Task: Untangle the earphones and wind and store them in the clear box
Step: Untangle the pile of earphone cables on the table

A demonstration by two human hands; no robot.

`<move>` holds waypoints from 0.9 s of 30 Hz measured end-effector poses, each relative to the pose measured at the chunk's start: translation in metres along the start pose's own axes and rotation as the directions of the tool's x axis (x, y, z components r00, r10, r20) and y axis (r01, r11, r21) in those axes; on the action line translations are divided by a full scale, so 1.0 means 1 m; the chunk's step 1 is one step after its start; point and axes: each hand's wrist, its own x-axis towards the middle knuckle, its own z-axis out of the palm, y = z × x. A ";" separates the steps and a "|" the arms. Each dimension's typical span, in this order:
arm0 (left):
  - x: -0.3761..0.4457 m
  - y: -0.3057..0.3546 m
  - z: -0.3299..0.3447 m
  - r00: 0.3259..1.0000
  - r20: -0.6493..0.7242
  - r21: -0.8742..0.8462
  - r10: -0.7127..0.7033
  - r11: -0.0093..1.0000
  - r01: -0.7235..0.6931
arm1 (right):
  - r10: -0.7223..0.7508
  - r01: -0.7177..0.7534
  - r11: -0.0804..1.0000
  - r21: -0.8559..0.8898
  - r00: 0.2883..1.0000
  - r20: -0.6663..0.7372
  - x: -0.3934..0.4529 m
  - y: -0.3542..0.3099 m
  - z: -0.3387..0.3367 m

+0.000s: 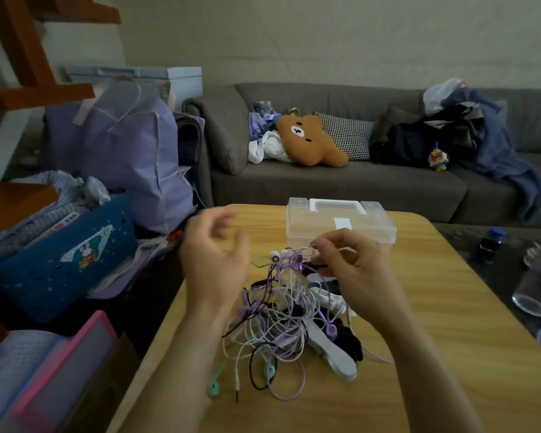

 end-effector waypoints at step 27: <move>-0.012 -0.003 0.020 0.915 0.346 0.075 0.206 0.966 -0.246 | 0.080 0.071 0.957 0.282 0.869 -0.489 0.008 0.008 -0.020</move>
